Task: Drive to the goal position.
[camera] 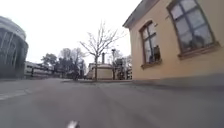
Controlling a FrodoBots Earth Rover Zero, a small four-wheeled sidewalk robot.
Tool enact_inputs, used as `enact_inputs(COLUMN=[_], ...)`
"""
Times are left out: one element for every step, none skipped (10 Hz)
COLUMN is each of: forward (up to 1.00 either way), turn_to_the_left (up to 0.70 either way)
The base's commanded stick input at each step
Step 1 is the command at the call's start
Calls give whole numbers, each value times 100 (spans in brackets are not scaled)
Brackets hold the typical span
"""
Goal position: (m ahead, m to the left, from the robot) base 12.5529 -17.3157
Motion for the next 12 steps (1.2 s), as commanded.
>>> enact_inputs(forward=[100,100,100,100,100,100,100,100,100,100,100,100], turn_to_the_left=[0,0,0,0,0,0,0,0,0,0,0,0])
